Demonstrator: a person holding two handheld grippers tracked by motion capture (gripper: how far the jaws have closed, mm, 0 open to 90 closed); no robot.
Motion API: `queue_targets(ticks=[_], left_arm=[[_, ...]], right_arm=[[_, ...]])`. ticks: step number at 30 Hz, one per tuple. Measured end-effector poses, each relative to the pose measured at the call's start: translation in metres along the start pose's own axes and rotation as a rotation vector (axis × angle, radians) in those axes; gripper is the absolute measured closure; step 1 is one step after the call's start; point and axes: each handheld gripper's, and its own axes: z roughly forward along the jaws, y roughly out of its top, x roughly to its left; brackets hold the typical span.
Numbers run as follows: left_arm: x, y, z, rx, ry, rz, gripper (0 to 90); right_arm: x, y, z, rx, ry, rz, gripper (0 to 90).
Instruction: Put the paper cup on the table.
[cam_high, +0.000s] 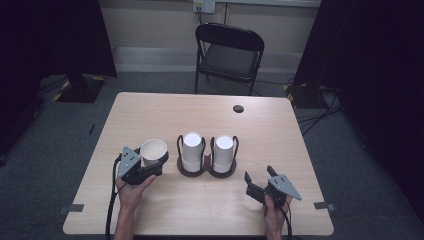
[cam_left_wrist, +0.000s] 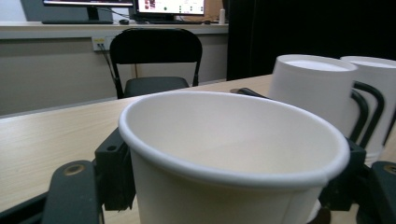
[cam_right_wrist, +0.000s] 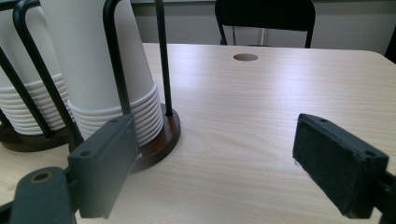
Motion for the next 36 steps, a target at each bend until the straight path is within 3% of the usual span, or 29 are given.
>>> queue_targets(ticks=[7,9,12,14,16,21,26,36], left_arm=[[0.009,0.002,0.013,0.014,0.004,-0.044,24.4],[0.012,0.004,0.016,0.020,0.023,-0.022,24.4],[0.016,0.008,0.019,0.025,0.031,-0.032,24.4],[0.019,0.012,0.022,0.030,0.006,-0.030,24.3],[0.019,0.015,0.025,0.035,0.020,-0.008,24.4],[0.027,0.020,0.033,0.011,0.040,-0.024,24.4],[0.034,0.014,0.048,0.010,0.039,-0.027,24.2],[0.041,-0.003,0.071,0.076,0.028,-0.041,23.4]], right_arm=[[0.003,-0.001,-0.001,-0.003,-0.047,-0.022,13.5],[0.004,-0.001,-0.002,-0.011,-0.053,-0.029,13.5],[0.005,-0.001,-0.003,-0.022,-0.070,-0.027,13.6],[0.005,-0.001,-0.003,-0.023,-0.070,-0.025,13.5],[0.005,-0.001,-0.003,-0.023,-0.073,-0.025,13.6],[0.006,-0.001,-0.003,-0.026,-0.092,-0.025,13.6],[0.006,-0.002,-0.003,-0.030,-0.100,-0.026,13.6],[0.006,-0.001,-0.003,-0.024,-0.081,-0.026,13.8]])
